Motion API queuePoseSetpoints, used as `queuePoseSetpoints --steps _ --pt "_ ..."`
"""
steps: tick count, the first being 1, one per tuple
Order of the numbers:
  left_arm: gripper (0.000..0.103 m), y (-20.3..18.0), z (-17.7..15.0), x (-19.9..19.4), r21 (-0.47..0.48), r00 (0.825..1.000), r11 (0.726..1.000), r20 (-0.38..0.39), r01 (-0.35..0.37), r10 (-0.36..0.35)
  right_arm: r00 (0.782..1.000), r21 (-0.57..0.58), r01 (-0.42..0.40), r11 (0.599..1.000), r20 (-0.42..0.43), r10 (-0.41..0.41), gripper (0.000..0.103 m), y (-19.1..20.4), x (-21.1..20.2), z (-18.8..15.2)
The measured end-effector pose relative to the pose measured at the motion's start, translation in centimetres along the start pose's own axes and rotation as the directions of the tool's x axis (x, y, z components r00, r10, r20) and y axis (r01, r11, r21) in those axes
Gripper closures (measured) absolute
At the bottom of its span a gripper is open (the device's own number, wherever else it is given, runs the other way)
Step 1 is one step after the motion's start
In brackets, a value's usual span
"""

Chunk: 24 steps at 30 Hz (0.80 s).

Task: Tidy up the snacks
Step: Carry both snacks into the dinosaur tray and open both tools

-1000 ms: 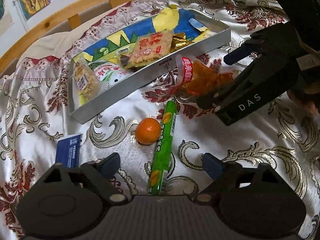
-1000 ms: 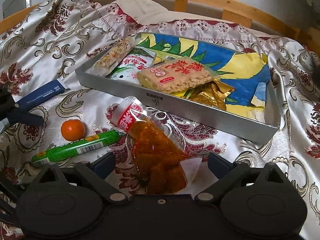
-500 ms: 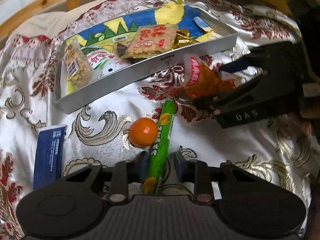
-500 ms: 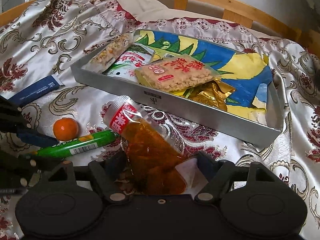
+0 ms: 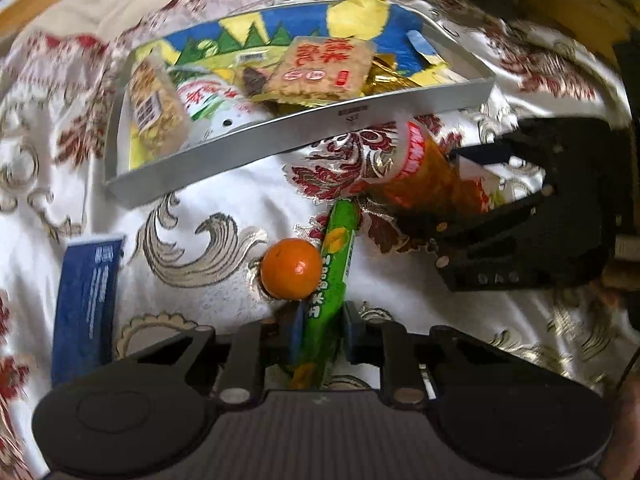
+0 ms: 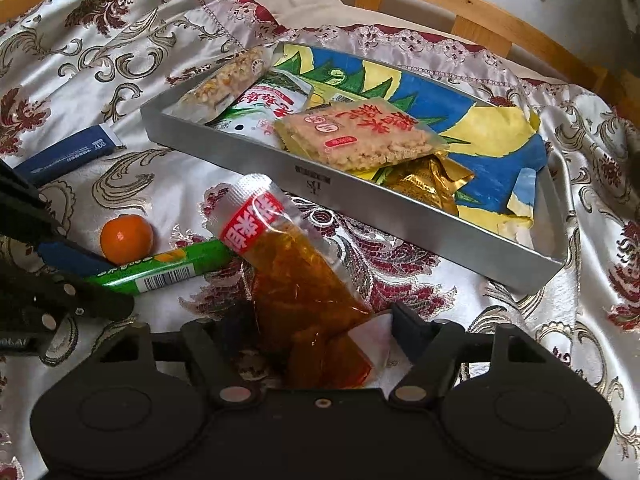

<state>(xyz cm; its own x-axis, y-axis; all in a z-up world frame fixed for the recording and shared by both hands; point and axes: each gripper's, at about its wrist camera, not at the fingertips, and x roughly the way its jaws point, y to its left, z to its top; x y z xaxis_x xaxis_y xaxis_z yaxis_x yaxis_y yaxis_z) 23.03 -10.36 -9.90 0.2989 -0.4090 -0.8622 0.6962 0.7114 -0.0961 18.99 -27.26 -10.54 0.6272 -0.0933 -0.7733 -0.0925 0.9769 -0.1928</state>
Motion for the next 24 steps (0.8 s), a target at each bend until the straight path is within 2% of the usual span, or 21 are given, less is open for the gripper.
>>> queuePoseSetpoints --steps 5,11,18,24 --pt "0.084 0.6 0.4 -0.7 -0.134 0.996 0.990 -0.060 0.050 -0.059 1.000 -0.026 0.006 1.000 0.004 -0.006 0.032 0.4 -1.2 -0.1" --pt "0.085 0.5 -0.1 -2.3 -0.223 0.986 0.965 -0.069 0.135 -0.154 0.998 -0.018 0.023 1.000 0.063 -0.022 0.033 0.3 -4.5 -0.4" --pt "0.085 0.6 -1.0 -3.3 -0.331 0.981 0.933 -0.085 0.139 -0.176 0.990 0.076 0.025 0.997 0.135 -0.035 0.033 -0.7 -7.8 -0.6" --pt "0.085 -0.2 -1.2 -5.2 -0.322 0.992 0.940 -0.009 0.114 -0.123 0.982 0.124 0.042 0.991 0.179 -0.064 0.032 -0.8 -9.7 -1.2"
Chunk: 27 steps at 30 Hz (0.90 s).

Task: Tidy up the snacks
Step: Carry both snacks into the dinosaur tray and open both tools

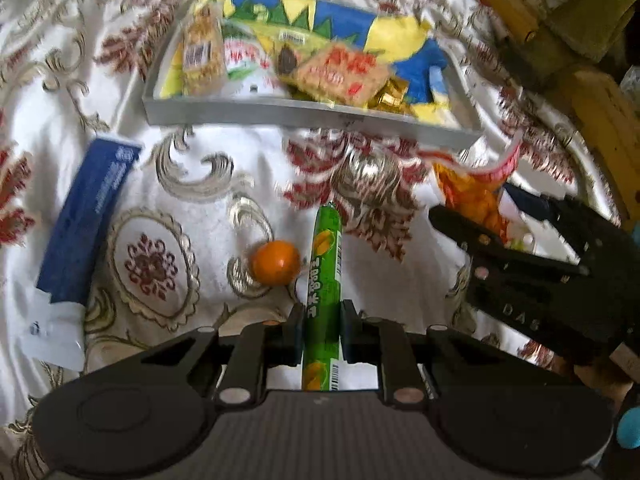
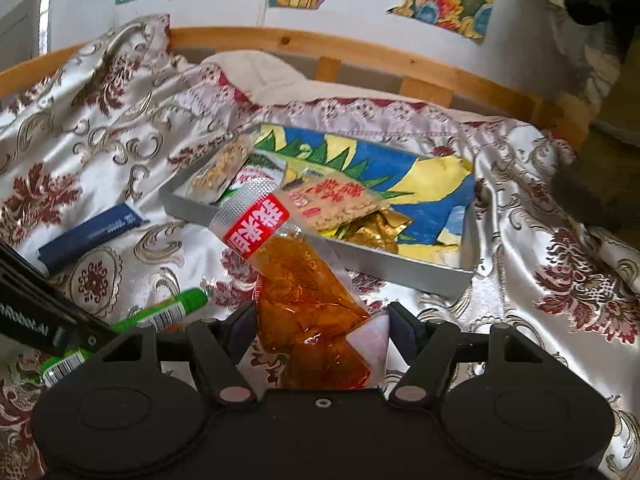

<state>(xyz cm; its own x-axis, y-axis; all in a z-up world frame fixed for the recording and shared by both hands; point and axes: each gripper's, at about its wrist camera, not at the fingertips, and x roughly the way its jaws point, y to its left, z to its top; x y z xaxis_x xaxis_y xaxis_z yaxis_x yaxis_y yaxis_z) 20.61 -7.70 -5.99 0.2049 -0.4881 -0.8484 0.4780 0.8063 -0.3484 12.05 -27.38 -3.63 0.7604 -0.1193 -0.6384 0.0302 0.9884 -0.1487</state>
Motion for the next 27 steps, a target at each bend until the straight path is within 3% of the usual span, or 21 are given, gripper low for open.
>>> queuePoseSetpoints --steps 7,11,13,16,18,23,27 --pt "0.085 -1.0 0.4 -1.9 0.055 0.982 0.997 0.184 -0.051 0.040 0.996 0.059 0.019 0.998 0.091 -0.024 0.032 -0.7 -0.3 0.3" --pt "0.085 0.0 1.2 -2.1 -0.006 0.965 0.999 0.258 -0.047 0.047 0.988 0.064 0.036 0.997 0.149 -0.045 0.032 -1.0 0.3 0.6" --pt "0.085 0.5 1.9 -2.0 -0.050 0.944 0.995 0.315 -0.086 0.098 0.982 0.073 0.054 0.996 0.177 -0.066 0.032 -1.1 0.8 0.8" --pt "0.085 0.4 3.8 -1.7 -0.074 0.886 0.981 0.421 -0.180 0.195 0.968 0.076 0.085 0.994 0.231 -0.100 0.032 -1.2 1.9 1.3" --pt "0.085 0.8 5.1 -1.7 -0.111 0.856 0.978 0.474 -0.174 0.206 0.957 0.088 0.105 0.991 0.260 -0.124 0.032 -1.5 2.7 1.6" --pt "0.085 1.4 8.5 -0.1 -0.166 0.839 0.978 0.510 -0.122 0.191 0.939 0.143 0.144 0.979 0.293 -0.181 0.032 -2.9 5.0 2.6" --pt "0.085 1.3 10.3 1.8 -0.131 0.829 0.981 0.526 -0.143 0.191 0.937 0.166 0.170 0.971 0.277 -0.211 0.032 -3.9 7.5 3.5"
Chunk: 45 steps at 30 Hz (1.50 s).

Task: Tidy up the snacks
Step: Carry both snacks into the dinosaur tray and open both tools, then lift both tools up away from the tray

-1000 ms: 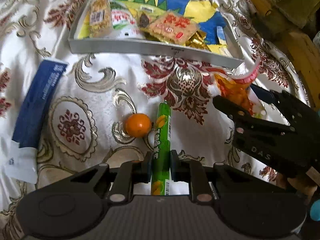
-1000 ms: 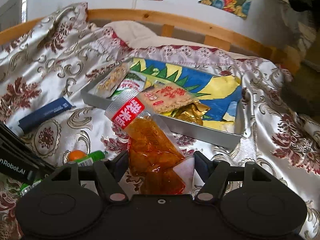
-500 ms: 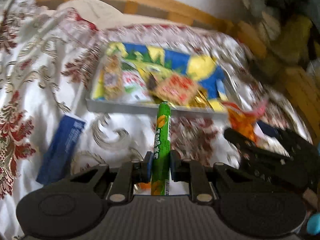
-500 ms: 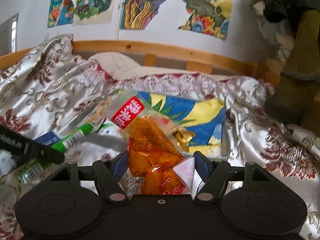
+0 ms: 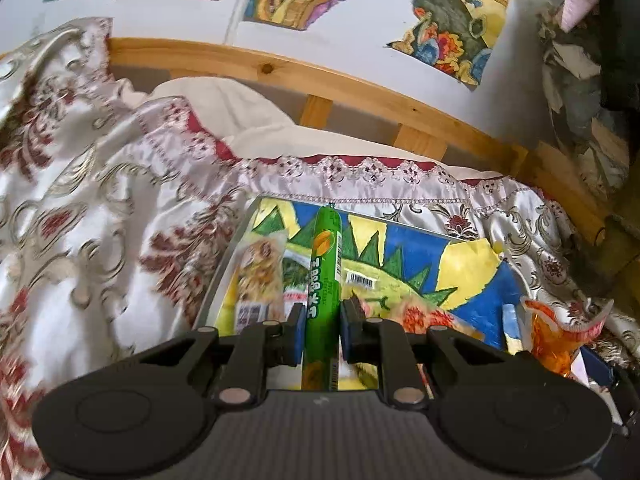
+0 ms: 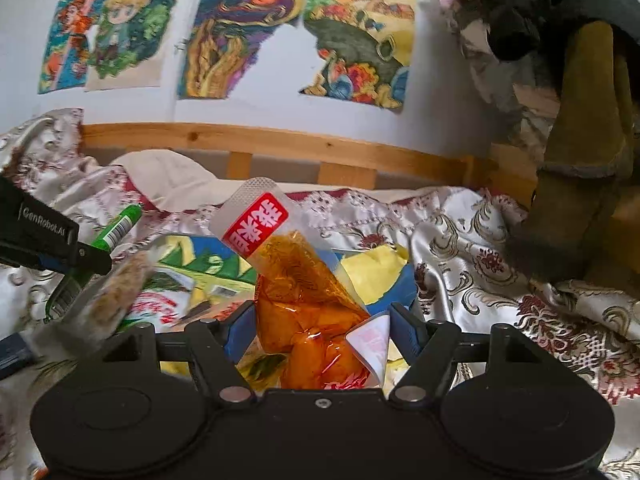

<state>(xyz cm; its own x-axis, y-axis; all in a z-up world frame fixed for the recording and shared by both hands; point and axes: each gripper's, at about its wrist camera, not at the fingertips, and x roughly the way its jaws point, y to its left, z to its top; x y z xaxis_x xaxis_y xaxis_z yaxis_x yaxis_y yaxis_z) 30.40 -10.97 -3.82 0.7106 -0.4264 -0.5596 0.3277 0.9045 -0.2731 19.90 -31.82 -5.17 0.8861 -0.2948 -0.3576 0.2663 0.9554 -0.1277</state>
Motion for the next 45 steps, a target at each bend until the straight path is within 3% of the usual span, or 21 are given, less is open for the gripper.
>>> queuePoseSetpoints --steps 12,18,23,28,31,38,43,45 --pt "0.085 0.0 -1.2 6.3 0.030 0.999 1.000 -0.043 0.001 0.001 0.993 0.023 0.070 0.997 -0.099 -0.067 0.031 0.0 5.4 -0.7" --pt "0.084 0.0 -1.8 7.4 0.012 0.997 1.000 -0.082 -0.006 0.007 0.989 0.017 0.068 0.998 -0.136 -0.065 0.030 0.3 6.3 -1.0" --pt "0.084 -0.6 -2.0 7.4 0.057 0.997 0.998 -0.082 -0.011 0.016 0.983 0.038 0.063 0.997 -0.176 -0.055 0.027 0.1 7.0 -1.4" --pt "0.082 -1.0 -2.0 6.9 0.074 0.995 0.997 -0.092 -0.015 0.022 0.982 0.071 0.054 0.996 -0.186 -0.040 0.016 -0.3 6.8 -1.5" --pt "0.071 -1.2 -1.8 6.1 0.081 0.996 0.996 -0.086 -0.030 0.037 0.986 0.074 0.049 0.996 -0.164 -0.037 0.003 -0.3 6.0 -0.8" --pt "0.041 -2.0 -0.4 2.2 0.091 0.997 0.993 -0.019 -0.074 0.076 0.995 0.102 0.071 0.992 -0.071 -0.064 0.001 -1.3 2.4 1.1" --pt "0.020 -3.0 0.0 -2.0 0.154 0.994 0.983 0.056 -0.103 0.096 0.998 0.151 0.064 0.986 0.009 -0.066 0.001 -2.5 -1.4 2.3" --pt "0.016 -3.3 -0.1 -3.9 0.174 0.990 0.978 0.098 -0.117 0.101 0.997 0.176 0.053 0.983 0.038 -0.061 0.001 -3.0 -2.9 2.8"
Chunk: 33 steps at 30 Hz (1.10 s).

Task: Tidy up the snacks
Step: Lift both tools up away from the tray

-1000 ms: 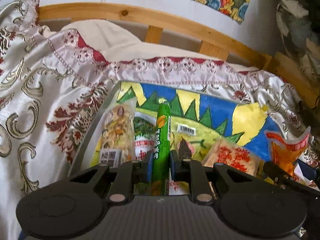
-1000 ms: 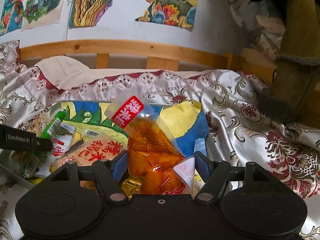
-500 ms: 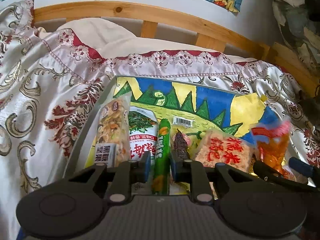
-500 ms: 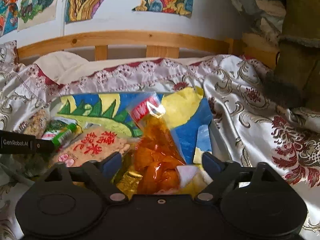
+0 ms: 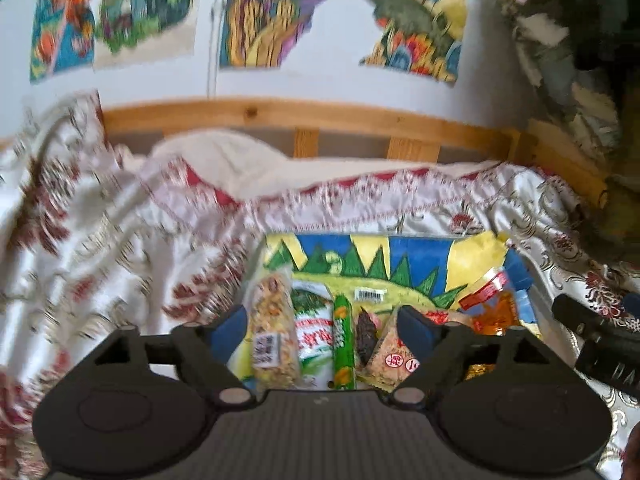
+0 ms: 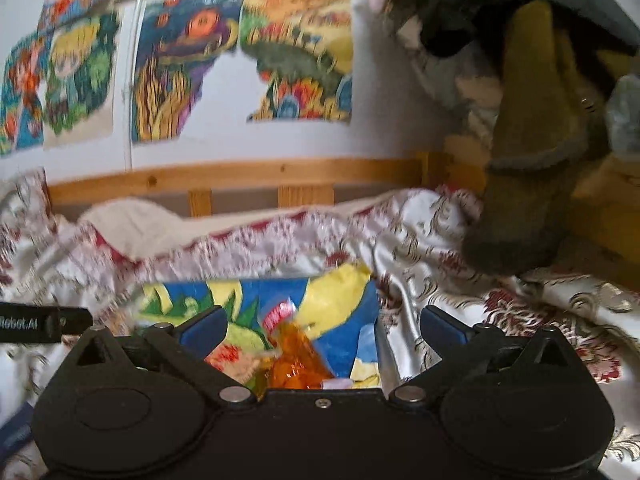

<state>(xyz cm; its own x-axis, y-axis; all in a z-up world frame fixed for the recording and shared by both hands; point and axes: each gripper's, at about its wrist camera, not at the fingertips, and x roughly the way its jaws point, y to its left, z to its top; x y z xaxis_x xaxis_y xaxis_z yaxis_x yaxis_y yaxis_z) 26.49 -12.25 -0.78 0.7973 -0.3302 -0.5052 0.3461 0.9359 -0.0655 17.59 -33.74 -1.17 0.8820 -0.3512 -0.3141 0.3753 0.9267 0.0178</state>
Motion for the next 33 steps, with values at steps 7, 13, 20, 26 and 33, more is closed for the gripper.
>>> queuePoseSetpoints --steps 7,13,20,26,33 --pt "0.001 0.1 -0.5 -7.0 0.014 0.995 1.000 0.105 -0.001 -0.001 0.994 0.053 -0.032 0.998 0.103 0.027 0.001 -0.7 -6.2 1.2" --pt "0.000 0.3 -2.0 -12.4 0.053 0.988 0.998 0.153 -0.026 0.017 0.990 0.056 -0.073 0.996 0.122 0.066 0.001 -0.3 -10.8 0.4" --pt "0.000 1.6 -4.8 -17.1 0.024 0.987 0.997 0.150 -0.067 0.062 0.986 0.013 -0.116 0.993 0.118 0.114 0.001 0.6 -16.1 -1.4" --pt "0.000 2.9 -6.7 -20.8 -0.019 0.982 0.994 0.156 -0.107 0.108 0.984 -0.010 -0.136 0.991 0.112 0.136 0.001 1.1 -19.8 -2.8" --pt "0.000 3.5 -9.0 -23.1 -0.028 0.982 0.986 0.088 -0.165 0.166 0.985 -0.005 -0.165 0.986 0.052 0.165 0.001 1.5 -23.0 -4.7"
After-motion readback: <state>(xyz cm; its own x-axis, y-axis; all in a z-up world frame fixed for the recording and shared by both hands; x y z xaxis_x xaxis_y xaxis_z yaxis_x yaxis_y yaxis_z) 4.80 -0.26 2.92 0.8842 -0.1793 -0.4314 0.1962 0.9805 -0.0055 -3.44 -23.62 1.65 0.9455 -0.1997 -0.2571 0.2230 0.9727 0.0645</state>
